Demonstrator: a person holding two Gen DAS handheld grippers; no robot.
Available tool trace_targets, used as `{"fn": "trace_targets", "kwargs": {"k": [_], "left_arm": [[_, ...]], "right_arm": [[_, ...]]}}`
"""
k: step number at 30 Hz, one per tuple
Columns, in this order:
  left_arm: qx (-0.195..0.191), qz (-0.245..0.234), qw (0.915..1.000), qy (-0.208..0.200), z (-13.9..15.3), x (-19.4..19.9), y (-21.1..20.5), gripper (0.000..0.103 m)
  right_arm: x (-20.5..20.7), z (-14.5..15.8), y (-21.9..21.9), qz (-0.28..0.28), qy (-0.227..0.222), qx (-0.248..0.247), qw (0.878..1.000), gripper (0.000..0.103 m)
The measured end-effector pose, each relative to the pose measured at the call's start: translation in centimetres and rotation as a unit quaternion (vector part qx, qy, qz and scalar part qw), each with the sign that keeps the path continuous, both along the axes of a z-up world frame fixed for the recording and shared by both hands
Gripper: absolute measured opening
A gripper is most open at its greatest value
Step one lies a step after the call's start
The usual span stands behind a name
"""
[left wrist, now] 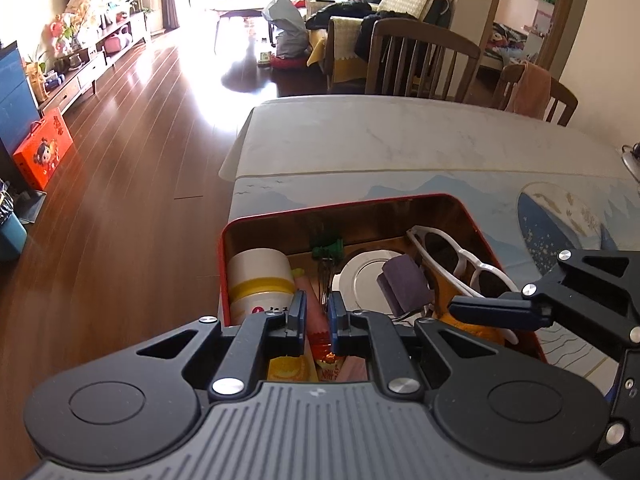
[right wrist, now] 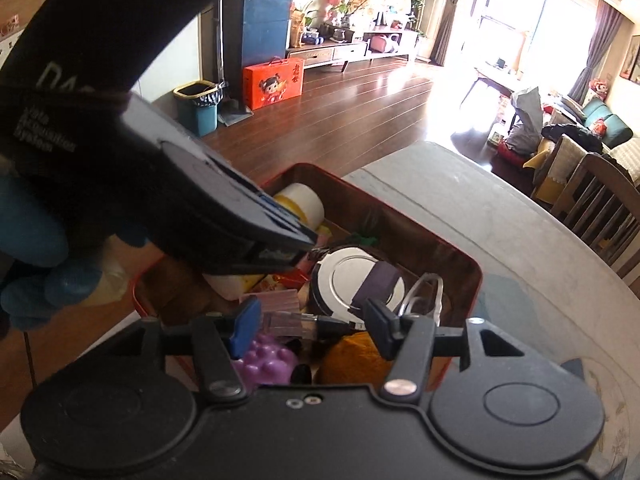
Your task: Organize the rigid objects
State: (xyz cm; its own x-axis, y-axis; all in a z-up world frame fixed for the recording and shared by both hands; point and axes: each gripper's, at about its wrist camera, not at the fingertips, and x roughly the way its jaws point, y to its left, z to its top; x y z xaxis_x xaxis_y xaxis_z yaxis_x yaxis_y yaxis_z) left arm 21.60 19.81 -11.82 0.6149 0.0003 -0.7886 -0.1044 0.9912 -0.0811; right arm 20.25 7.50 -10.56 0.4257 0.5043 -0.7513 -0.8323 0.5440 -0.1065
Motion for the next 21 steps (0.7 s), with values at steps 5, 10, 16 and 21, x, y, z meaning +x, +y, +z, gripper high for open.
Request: {"fn": "trace_targets", "kwargs": {"k": [5, 10, 16, 21], "left_arm": [[0.001, 0.003, 0.9999, -0.013, 1.1, -1.1, -0.2, 0.011], [-0.002, 0.008, 0.9998, -0.021, 2.1, -2.2, -0.2, 0.011], [0.003, 0.015, 0.9993, -0.034, 3.3, -3.8, -0.5, 0.015], [0.005, 0.015, 0.9986, -0.051, 4.5, -5.1, -1.0, 0.028]], "right_arm": [[-0.2, 1.0, -1.0, -0.01, 0.006, 0.018, 1.0, 0.061], [-0.6, 2.1, -2.1, -0.021, 0.007, 0.033, 0.999, 0.063], [-1.2, 3.4, -3.1, -0.032, 0.002, 0.049, 0.998, 0.064], [-1.6, 4.5, -4.2, -0.039, 0.001, 0.069, 0.997, 0.067]]}}
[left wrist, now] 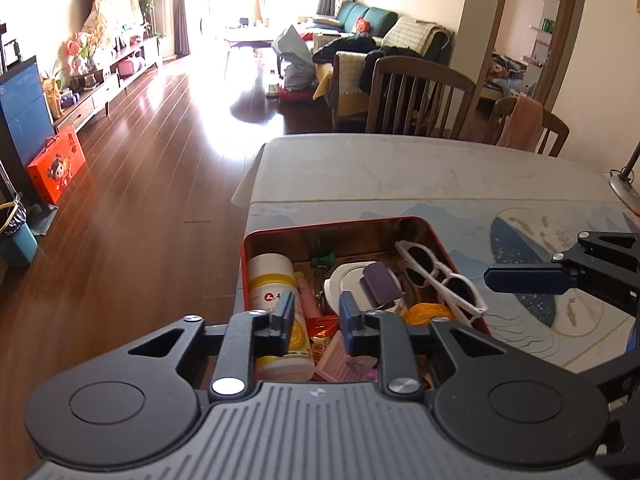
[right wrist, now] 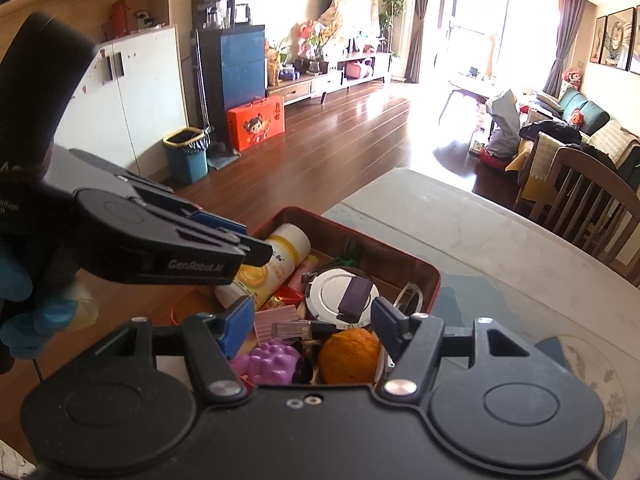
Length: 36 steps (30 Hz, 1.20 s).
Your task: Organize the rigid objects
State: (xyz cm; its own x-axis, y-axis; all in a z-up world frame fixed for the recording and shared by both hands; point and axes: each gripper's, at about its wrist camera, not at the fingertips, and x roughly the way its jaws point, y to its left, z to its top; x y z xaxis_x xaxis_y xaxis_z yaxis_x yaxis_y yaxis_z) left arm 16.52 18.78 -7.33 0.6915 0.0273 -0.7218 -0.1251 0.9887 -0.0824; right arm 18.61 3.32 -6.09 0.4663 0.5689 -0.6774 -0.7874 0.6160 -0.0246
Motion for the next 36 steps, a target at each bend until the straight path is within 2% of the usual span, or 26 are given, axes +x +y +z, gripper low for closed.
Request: {"fn": "trace_targets", "kwargs": {"k": [2, 4, 6, 10, 12, 16, 21, 27, 31, 36], "left_arm": [[0.007, 0.0, 1.0, -0.007, 0.5, -0.6, -0.5, 0.034], [0.011, 0.002, 0.9998, -0.016, 0.9, -1.2, -0.7, 0.055], [0.015, 0.006, 0.9995, -0.027, 1.4, -1.9, -1.0, 0.063], [0.017, 0.012, 0.9991, -0.036, 2.2, -3.0, -1.3, 0.071], [0.018, 0.018, 0.9988, -0.042, 2.5, -3.6, -1.4, 0.076], [0.024, 0.024, 0.9983, -0.047, 3.0, -4.6, -1.9, 0.08], [0.023, 0.029, 0.9982, -0.048, 3.3, -5.8, -2.5, 0.084], [0.011, 0.038, 0.9983, -0.044, 3.3, -7.1, -3.0, 0.088], [0.008, 0.046, 0.9978, -0.048, 3.3, -8.0, -3.2, 0.101], [0.005, 0.048, 0.9977, -0.047, 3.4, -9.0, -3.8, 0.102]], "right_arm": [[-0.2, 0.4, -0.4, -0.003, -0.001, 0.008, 1.0, 0.07], [-0.5, 0.8, -0.9, -0.004, -0.001, 0.014, 1.0, 0.071], [-0.7, 1.1, -1.4, -0.006, -0.003, 0.019, 1.0, 0.075], [-1.2, 1.6, -2.5, -0.011, 0.002, 0.037, 0.999, 0.079], [-1.5, 1.8, -3.1, -0.014, 0.001, 0.045, 0.999, 0.086], [-2.0, 2.5, -4.4, -0.021, -0.002, 0.065, 0.998, 0.089], [-2.6, 3.0, -6.0, -0.033, -0.005, 0.084, 0.996, 0.103], [-3.4, 3.4, -6.9, -0.046, -0.01, 0.095, 0.994, 0.103], [-3.9, 3.5, -7.3, -0.06, -0.012, 0.107, 0.992, 0.103], [-3.9, 3.4, -8.1, -0.082, -0.002, 0.123, 0.989, 0.103]]}}
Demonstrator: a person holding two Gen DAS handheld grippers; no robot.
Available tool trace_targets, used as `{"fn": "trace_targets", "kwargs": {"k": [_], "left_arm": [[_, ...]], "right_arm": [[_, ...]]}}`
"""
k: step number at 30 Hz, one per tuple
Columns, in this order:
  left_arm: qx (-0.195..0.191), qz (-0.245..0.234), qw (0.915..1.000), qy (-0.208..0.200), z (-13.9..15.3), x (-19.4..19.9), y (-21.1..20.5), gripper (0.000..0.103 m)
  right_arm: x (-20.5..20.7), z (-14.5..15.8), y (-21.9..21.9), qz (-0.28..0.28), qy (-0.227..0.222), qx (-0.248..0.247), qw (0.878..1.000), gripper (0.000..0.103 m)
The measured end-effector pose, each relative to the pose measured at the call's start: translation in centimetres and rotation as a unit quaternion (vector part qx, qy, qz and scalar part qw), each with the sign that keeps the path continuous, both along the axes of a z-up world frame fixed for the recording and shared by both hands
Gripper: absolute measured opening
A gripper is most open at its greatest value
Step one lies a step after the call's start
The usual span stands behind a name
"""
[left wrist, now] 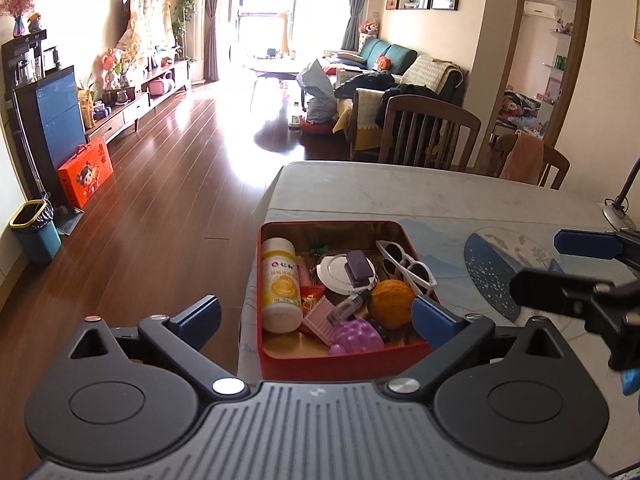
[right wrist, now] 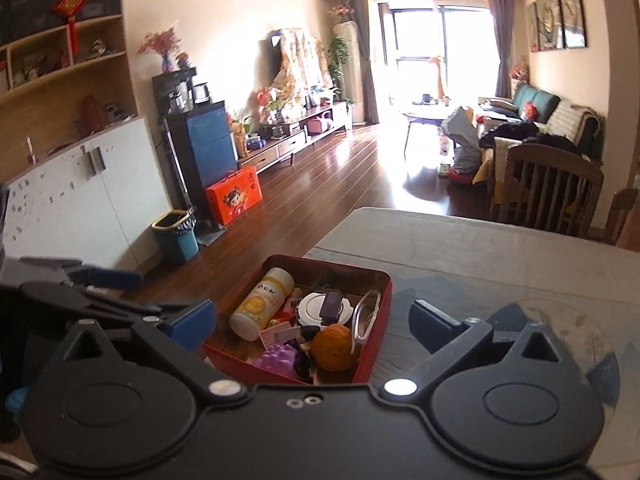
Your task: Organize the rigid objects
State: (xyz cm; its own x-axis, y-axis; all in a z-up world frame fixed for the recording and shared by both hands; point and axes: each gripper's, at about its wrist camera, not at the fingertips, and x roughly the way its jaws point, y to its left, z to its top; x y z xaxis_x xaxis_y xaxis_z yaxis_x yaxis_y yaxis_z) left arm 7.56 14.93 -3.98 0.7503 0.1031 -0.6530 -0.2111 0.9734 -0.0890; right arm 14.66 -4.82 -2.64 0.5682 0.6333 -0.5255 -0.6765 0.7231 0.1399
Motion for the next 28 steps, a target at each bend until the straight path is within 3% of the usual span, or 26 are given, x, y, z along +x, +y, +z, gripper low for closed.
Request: {"fn": "trace_targets", "kwargs": {"k": [28], "left_arm": [[-0.008, 0.004, 0.9999, 0.006, 0.7, -1.3, -4.8, 0.102]], "right_arm": [[-0.4, -1.5, -3.9, -0.029, 0.021, -0.007, 0.999, 0.103]]}}
